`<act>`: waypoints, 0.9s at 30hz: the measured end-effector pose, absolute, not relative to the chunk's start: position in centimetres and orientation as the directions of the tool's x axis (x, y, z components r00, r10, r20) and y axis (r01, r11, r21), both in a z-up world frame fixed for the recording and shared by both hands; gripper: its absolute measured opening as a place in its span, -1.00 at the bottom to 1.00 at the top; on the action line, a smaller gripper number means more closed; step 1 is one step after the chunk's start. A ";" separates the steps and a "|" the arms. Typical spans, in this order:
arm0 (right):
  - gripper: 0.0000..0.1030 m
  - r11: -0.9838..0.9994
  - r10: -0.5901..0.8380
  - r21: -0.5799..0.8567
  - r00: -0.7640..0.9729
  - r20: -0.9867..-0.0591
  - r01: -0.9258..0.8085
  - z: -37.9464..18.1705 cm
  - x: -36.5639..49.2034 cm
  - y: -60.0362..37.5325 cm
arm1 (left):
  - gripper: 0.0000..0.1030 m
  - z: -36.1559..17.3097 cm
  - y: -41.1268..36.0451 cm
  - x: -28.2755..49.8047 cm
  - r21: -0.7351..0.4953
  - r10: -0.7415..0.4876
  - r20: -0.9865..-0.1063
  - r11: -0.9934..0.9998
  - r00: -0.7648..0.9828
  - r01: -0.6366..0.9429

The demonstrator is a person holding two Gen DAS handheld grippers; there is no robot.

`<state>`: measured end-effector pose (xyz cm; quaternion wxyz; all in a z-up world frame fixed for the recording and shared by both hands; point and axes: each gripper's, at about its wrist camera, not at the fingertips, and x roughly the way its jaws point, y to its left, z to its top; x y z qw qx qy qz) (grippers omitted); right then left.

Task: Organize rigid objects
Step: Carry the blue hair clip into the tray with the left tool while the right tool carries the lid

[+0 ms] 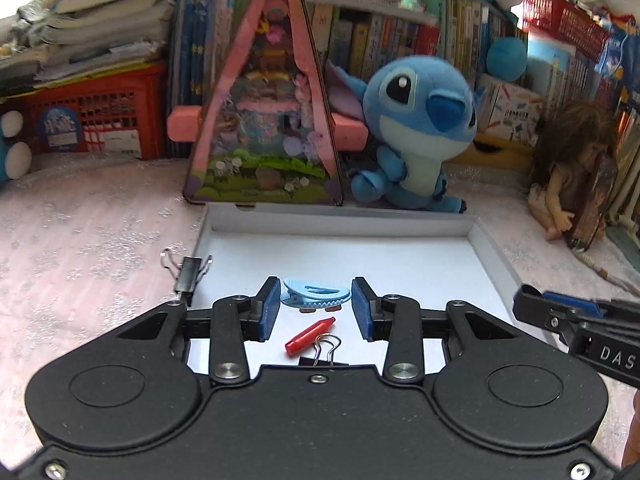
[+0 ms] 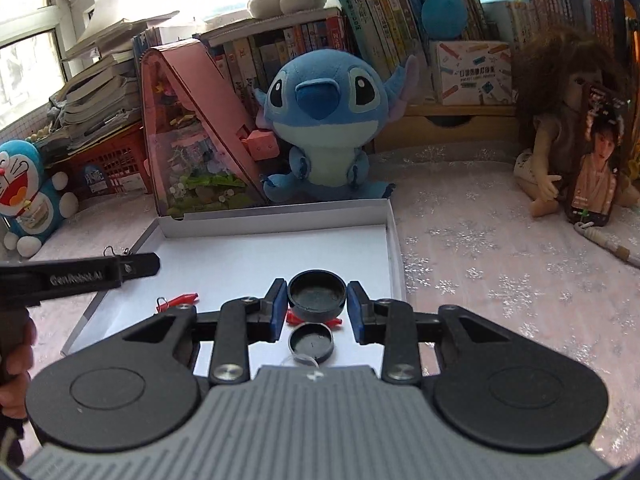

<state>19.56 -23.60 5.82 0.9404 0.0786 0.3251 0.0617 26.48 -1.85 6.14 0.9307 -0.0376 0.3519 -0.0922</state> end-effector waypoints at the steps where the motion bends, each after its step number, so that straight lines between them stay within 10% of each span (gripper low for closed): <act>1: -0.27 0.980 0.165 0.187 0.777 -0.608 -0.062 5.8 20.1 -23.5 | -0.29 5.9 -2.0 26.9 -0.132 -0.193 -0.658 0.981 0.728 0.141; 27: -0.27 0.988 0.132 0.150 0.695 -0.707 -0.036 2.5 24.7 -22.2 | -0.29 2.0 -3.0 31.0 -0.092 -0.139 -0.737 0.990 0.662 0.106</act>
